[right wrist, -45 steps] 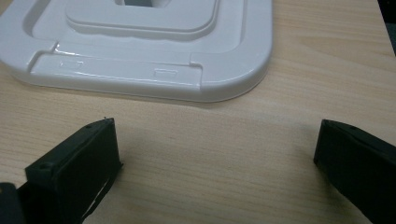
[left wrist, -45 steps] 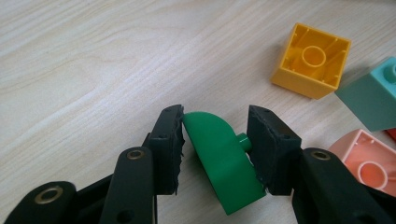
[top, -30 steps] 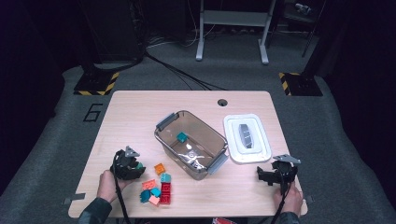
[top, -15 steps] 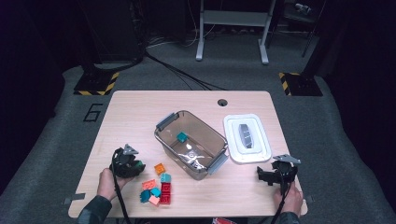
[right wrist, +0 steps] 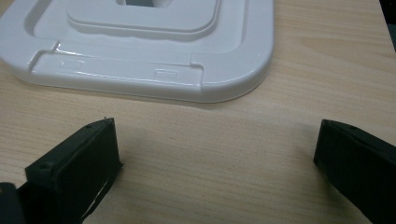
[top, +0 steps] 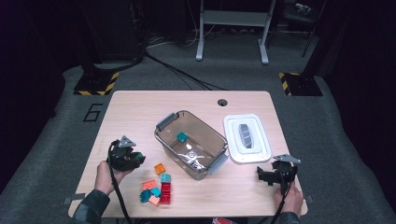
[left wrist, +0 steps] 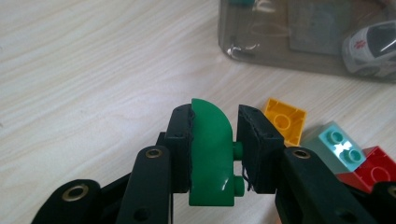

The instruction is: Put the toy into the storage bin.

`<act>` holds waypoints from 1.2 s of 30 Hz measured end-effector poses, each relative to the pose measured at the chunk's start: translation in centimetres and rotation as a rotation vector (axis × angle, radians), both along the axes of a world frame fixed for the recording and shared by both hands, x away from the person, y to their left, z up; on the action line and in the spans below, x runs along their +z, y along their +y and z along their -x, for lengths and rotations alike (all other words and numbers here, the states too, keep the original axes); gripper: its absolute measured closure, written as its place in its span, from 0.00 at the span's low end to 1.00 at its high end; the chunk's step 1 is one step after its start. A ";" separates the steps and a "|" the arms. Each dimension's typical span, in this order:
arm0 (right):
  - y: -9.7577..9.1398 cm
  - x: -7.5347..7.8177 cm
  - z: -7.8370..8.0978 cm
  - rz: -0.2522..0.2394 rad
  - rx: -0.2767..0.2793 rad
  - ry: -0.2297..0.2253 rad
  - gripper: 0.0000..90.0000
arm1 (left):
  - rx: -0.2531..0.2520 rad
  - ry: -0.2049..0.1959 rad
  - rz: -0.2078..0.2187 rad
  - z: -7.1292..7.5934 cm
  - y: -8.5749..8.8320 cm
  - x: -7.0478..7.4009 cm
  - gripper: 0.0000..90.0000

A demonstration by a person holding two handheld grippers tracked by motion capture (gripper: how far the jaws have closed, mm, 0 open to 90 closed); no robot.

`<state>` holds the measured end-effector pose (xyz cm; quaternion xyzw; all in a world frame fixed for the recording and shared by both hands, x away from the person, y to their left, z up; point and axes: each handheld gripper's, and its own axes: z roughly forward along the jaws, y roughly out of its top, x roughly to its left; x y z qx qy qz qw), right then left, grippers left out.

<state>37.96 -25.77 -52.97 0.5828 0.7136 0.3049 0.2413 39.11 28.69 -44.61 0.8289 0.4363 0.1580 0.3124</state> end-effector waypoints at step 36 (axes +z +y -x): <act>0.0 0.0 0.0 0.000 0.000 0.000 0.00 | -0.071 -0.157 -0.022 -4.2 -3.4 10.0 0.74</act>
